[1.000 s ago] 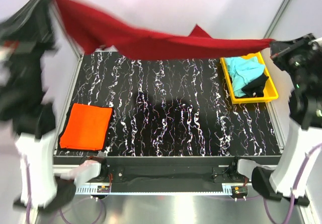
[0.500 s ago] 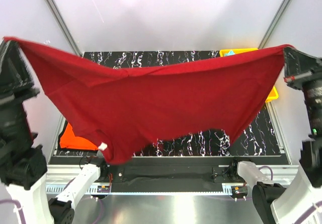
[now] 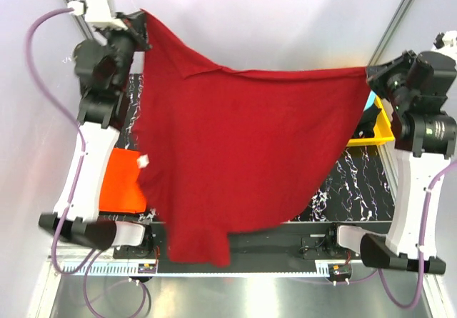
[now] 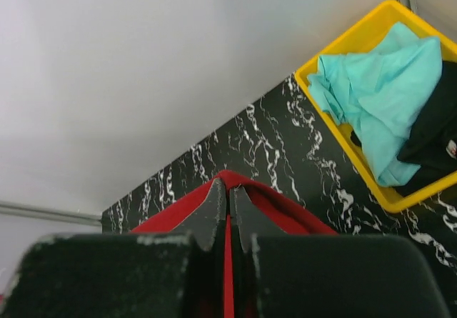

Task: Fold and stack the t-shirts
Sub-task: Flatten the tshirt out

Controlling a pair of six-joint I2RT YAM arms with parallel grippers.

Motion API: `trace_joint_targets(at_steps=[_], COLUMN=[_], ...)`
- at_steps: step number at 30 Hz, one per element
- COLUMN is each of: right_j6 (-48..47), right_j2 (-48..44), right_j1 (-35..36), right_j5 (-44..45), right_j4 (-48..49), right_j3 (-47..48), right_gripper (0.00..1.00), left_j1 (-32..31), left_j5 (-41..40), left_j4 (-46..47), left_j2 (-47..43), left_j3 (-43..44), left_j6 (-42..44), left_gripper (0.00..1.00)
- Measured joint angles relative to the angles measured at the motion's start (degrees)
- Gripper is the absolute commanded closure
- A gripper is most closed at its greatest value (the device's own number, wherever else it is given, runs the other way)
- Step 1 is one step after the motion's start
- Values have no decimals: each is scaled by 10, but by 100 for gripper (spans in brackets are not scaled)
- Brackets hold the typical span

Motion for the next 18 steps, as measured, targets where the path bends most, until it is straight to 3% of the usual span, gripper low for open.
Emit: trace_joint_targets(at_steps=[3,7,18], right_j6=[1,0,-2], right_j2=[24,45,16], right_j1=[0,0,0], right_j5=[9,18,42], right_j4=[26,51,129], right_j3=[7,49,106], right_gripper=[100,100,100], left_j1=[1,4,9], left_j5=[4,9,21], left_j4=[-32,-49,-52], left_j2=[47,46,-139], left_j3=[27,67,38], left_j6=[-6,-9,-16], left_gripper=[100,100,100])
